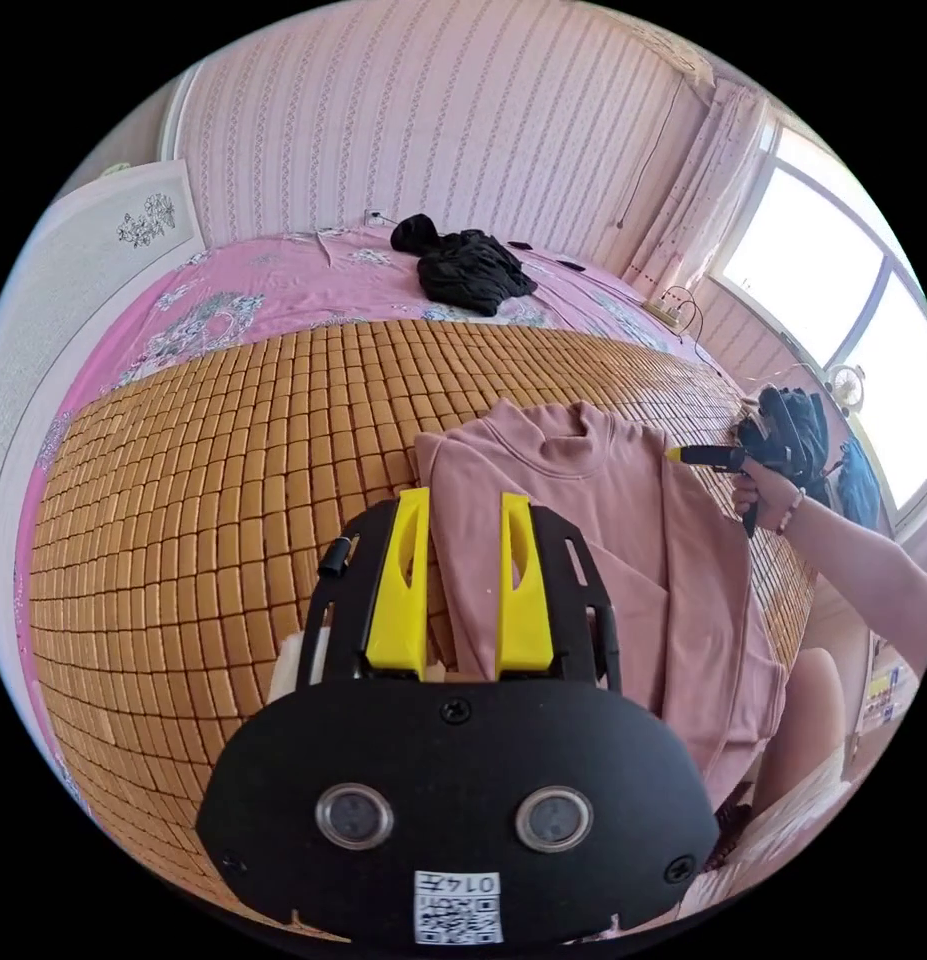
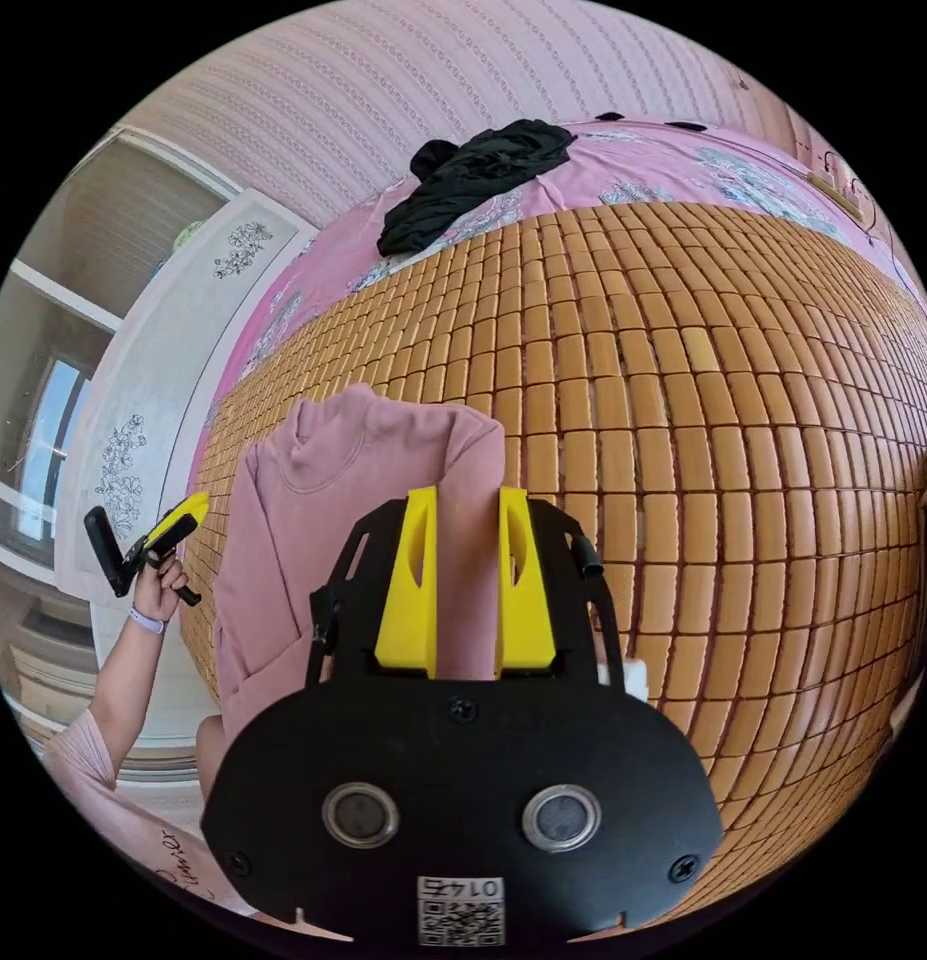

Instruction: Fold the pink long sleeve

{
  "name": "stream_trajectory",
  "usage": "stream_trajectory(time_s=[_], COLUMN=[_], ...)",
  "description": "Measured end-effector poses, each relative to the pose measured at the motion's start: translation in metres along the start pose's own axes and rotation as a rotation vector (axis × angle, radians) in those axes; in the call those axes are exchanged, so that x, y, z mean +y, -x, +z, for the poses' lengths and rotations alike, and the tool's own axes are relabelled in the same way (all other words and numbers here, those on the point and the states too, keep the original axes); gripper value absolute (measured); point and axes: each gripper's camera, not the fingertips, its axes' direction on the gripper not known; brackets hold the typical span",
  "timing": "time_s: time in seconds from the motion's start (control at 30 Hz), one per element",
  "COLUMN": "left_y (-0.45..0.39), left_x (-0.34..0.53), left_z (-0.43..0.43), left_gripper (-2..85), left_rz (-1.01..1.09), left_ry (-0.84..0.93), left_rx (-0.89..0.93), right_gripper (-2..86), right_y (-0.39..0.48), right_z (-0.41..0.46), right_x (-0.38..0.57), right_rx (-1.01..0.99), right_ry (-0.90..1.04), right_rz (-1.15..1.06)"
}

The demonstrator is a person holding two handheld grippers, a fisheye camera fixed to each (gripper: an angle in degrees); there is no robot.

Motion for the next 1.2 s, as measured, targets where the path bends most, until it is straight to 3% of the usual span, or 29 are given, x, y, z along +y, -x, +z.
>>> stream_trajectory(time_s=[0.1, 0.2, 0.43, 0.57, 0.63, 0.77, 0.87, 1.03, 1.2], left_y=[0.008, 0.004, -0.001, -0.004, 0.004, 0.031, 0.034, 0.013, 0.001], left_x=[-0.019, -0.029, -0.018, 0.058, 0.112, 0.242, 0.29, 0.299, 0.272], left_z=[0.045, 0.041, -0.089, -0.162, -0.184, -0.227, -0.236, -0.208, -0.14], left_gripper=[7.5, 4.3, 1.8, 1.7, 0.8, 2.3, 3.8, 9.1, 11.8], left_rz=[-0.079, -0.04, 0.029, 0.121, 0.044, -0.224, -0.333, -0.41, -0.445], left_ry=[0.185, 0.201, -0.195, -0.267, -0.222, -0.123, -0.04, -0.057, 0.019], left_rx=[-0.021, -0.02, 0.052, 0.15, 0.152, 0.007, -0.017, 0.024, 0.124], right_gripper=[3.6, 2.8, 2.6, 3.4, 4.8, 8.8, 11.7, 13.4, 10.3], right_y=[0.006, 0.005, 0.008, 0.02, 0.024, 0.0, -0.022, -0.025, -0.014], right_z=[-0.015, -0.045, -0.137, -0.166, -0.163, -0.126, -0.099, -0.061, -0.007], right_x=[-0.004, -0.01, 0.048, 0.134, 0.201, 0.278, 0.305, 0.3, 0.284], right_rx=[-0.009, -0.02, -0.237, -0.282, -0.229, -0.032, -0.06, -0.195, -0.107], right_ry=[-0.029, -0.086, -0.385, -0.385, -0.244, 0.008, 0.084, -0.047, 0.029], right_rz=[-0.07, -0.151, -0.32, -0.542, -0.637, -0.475, -0.277, -0.071, -0.039])
